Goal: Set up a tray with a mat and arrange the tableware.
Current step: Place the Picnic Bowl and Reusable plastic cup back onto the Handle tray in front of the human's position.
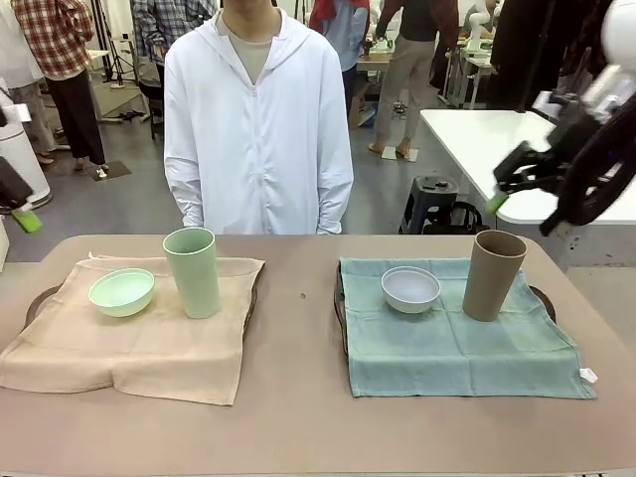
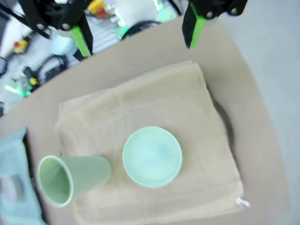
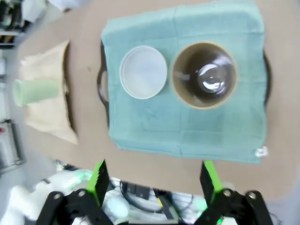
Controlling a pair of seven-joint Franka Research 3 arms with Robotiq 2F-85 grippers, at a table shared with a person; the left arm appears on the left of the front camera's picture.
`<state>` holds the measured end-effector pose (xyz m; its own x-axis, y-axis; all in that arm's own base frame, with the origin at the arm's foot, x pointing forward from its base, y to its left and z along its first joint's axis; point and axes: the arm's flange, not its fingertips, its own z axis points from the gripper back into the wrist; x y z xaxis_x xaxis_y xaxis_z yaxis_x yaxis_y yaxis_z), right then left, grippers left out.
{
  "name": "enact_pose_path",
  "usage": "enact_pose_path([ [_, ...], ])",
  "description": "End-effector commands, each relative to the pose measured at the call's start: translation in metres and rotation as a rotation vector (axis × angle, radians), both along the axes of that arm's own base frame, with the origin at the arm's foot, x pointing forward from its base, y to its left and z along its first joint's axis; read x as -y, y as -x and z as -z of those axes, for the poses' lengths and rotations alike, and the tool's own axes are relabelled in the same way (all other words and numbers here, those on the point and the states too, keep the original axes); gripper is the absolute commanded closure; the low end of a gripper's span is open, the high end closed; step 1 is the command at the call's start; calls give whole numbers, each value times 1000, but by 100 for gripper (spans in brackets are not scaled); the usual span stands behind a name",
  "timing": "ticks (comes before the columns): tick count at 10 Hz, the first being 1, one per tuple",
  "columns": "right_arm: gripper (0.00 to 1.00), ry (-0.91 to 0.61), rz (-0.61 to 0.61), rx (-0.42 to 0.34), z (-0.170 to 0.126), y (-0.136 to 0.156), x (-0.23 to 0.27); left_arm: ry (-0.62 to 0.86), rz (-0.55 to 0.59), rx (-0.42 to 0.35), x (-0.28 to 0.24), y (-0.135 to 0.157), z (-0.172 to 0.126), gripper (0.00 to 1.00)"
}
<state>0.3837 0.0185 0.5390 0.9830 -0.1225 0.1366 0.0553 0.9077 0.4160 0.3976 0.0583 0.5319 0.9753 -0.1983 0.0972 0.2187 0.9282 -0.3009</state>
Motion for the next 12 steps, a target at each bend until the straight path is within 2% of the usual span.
enact_pose_path([
  [1,0,-206,-1,-46,14,9,58,188,34,-102,-43,-13,-5,0],
  [3,0,-373,-12,-37,31,30,114,325,27,-133,-88,-8,-2,0],
  [4,0,-443,-3,-19,40,42,138,405,12,-119,-108,-3,1,0],
  [6,0,-558,41,29,58,67,171,581,-79,-43,-156,18,4,0],
  [8,0,-655,114,68,76,90,200,684,-153,-1,-172,34,17,0],
  [12,0,-781,157,153,93,124,230,842,-264,32,-211,56,42,0],
])
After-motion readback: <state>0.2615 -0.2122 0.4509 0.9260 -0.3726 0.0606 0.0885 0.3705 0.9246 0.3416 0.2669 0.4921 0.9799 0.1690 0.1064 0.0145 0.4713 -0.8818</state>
